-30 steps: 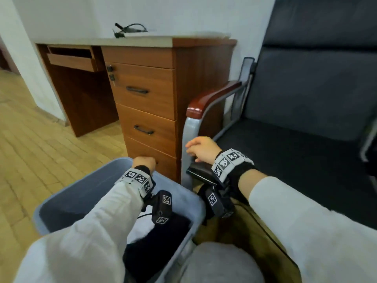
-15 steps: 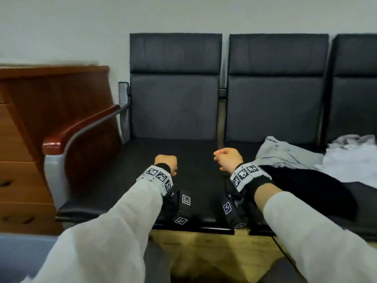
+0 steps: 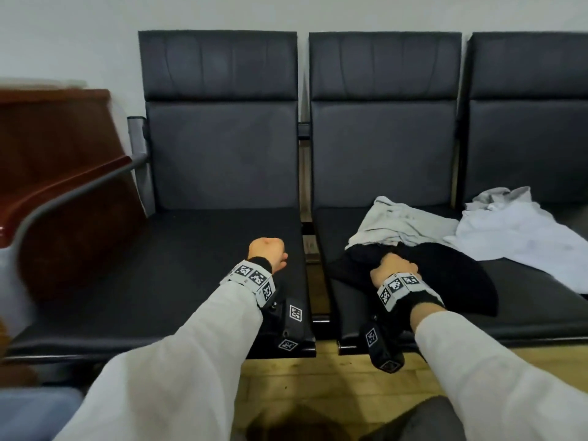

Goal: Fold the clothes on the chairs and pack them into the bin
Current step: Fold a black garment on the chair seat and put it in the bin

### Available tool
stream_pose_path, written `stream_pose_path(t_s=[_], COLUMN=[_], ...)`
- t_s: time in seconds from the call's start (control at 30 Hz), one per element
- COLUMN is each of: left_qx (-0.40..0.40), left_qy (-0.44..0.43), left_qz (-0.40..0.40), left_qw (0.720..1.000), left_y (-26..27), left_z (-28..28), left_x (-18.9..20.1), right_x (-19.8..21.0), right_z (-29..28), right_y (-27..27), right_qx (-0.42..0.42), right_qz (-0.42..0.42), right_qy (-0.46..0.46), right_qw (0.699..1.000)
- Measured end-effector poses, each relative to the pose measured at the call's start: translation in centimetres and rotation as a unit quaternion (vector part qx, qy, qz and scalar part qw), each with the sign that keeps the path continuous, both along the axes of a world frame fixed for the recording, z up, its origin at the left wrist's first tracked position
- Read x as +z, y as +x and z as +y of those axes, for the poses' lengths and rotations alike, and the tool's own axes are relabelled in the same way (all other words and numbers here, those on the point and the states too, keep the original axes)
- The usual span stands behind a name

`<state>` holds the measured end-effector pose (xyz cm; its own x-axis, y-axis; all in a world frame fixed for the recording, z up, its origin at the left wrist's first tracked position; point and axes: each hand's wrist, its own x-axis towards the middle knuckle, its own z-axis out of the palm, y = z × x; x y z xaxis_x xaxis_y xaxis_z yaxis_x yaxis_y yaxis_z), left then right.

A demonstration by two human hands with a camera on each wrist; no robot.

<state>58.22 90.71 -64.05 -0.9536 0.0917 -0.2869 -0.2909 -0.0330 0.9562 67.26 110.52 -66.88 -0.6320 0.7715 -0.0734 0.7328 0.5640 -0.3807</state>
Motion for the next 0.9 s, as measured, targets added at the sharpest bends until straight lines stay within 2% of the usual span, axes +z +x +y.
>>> stream_pose_path(t_s=[0.1,0.23,0.37,0.5,0.57,0.7,0.73,0.8,0.9], left_qx=[-0.028,-0.123,-0.256,-0.298,-0.311,-0.312,-0.298,-0.277,-0.274], left_qy=[-0.014,-0.058,-0.098,-0.223,-0.299,-0.490,-0.511,-0.507,-0.463], left_qz=[-0.008,0.002,0.011,0.117,0.167,0.220,0.235,0.254,0.261], left_qw=[0.999,0.991,0.962,0.921,0.887,0.784,0.771,0.775,0.802], left_y=[0.5,1.7,3.1,3.3,3.6,4.6,4.6,4.4,3.2], left_z=[-0.3,-0.5,0.3,1.2,1.7,2.8,3.0,3.1,3.0], left_x=[-0.3,-0.7,-1.3,-2.1,-2.4,-3.3,-3.6,-3.8,-4.0], right_x=[0.2,2.0,3.4,4.1,4.0,2.7,2.4,2.0,1.6], right_z=[-0.4,-1.5,-4.0,-6.6,-7.4,-7.1,-7.0,-6.8,-5.8], right_y=[0.7,0.8,0.1,-1.1,-1.5,-1.6,-1.6,-1.5,-1.5], right_qx=[0.011,-0.013,0.038,0.101,0.126,0.145,0.144,0.130,0.085], right_qz=[0.008,0.128,0.185,0.226,0.216,0.153,0.128,0.062,0.001], right_qy=[0.022,-0.042,-0.052,-0.069,-0.078,-0.104,-0.097,-0.053,-0.019], right_qw=[1.000,0.991,0.981,0.966,0.965,0.972,0.976,0.988,0.996])
